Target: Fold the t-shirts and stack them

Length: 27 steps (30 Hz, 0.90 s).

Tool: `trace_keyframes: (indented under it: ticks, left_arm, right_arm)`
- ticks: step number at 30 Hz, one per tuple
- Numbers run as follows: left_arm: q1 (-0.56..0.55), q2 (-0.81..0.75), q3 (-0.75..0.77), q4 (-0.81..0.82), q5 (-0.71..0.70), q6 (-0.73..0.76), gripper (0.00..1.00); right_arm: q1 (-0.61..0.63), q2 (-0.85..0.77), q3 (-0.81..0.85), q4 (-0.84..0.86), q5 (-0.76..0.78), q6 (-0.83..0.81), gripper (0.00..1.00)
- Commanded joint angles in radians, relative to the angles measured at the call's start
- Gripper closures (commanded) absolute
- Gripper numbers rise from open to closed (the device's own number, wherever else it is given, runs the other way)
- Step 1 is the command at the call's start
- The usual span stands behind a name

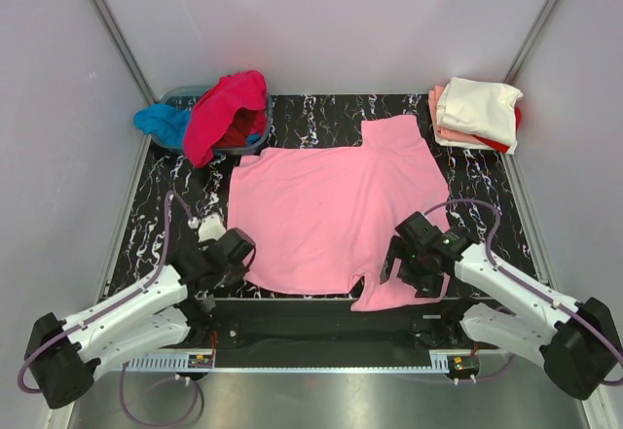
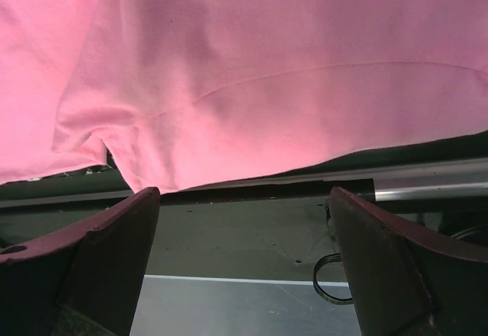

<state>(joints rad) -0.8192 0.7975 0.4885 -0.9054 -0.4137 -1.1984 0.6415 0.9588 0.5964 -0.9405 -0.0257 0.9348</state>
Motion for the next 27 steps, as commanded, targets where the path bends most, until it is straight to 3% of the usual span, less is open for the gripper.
trace_keyframes:
  ticks: [1, 4, 9, 11, 16, 22, 27]
  left_arm:
    - [0.107, 0.043, 0.088, 0.08, -0.025, 0.123, 1.0]
    - [0.235, 0.063, 0.073, 0.181, 0.071, 0.216, 1.0]
    - [0.304, 0.075, 0.093, 0.23, 0.099, 0.279, 1.0]
    - [0.324, 0.077, 0.09, 0.249, 0.119, 0.292, 1.0]
    - [0.362, 0.062, 0.065, 0.26, 0.144, 0.309, 1.0]
    - [0.403, 0.051, 0.073, 0.261, 0.17, 0.332, 1.0]
    - [0.413, 0.042, 0.068, 0.252, 0.176, 0.338, 1.0]
  right_arm:
    - [0.064, 0.073, 0.065, -0.043, 0.07, -0.002, 0.0]
    - [0.138, 0.142, 0.075, -0.052, 0.069, 0.027, 0.0]
    - [0.237, 0.265, 0.05, 0.012, 0.032, 0.076, 0.07]
    - [0.239, 0.287, 0.003, 0.081, -0.022, 0.072, 0.2]
    - [0.239, 0.288, 0.026, 0.085, 0.094, 0.079, 0.21]
    - [0.239, 0.442, 0.132, 0.095, 0.248, 0.032, 0.17]
    - [0.234, 0.451, 0.125, 0.143, 0.274, 0.018, 0.29]
